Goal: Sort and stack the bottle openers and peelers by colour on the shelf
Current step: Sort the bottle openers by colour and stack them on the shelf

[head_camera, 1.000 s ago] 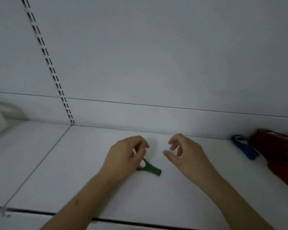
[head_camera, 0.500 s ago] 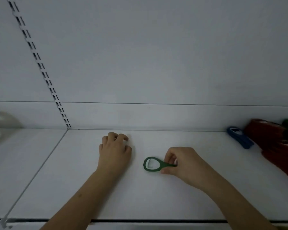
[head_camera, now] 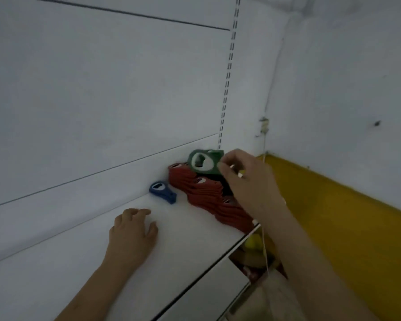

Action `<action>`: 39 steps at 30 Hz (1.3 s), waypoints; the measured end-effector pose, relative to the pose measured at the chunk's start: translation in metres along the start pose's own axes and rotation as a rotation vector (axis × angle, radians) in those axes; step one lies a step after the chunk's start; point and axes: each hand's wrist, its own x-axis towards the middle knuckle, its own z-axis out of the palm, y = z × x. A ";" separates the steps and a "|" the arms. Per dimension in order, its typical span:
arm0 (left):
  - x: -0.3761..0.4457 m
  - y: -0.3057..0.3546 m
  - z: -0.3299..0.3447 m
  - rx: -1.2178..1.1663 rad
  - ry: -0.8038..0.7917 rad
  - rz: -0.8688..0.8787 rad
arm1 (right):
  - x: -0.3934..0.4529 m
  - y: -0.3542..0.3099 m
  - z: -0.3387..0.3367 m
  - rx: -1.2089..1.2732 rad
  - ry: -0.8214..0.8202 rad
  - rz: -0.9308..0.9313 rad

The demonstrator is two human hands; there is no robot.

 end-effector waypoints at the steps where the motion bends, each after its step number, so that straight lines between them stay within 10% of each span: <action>1: 0.003 0.008 0.006 0.023 0.004 -0.052 | 0.010 0.015 -0.017 0.063 0.066 0.086; 8: 0.022 0.030 0.028 0.050 0.088 -0.282 | 0.053 0.132 -0.040 -0.050 -0.078 0.405; 23: 0.025 0.032 0.049 0.217 0.216 -0.248 | 0.070 0.188 0.041 -0.567 -0.147 0.029; 39: 0.027 0.029 0.051 0.242 0.207 -0.248 | 0.063 0.200 0.051 -0.230 -0.147 0.144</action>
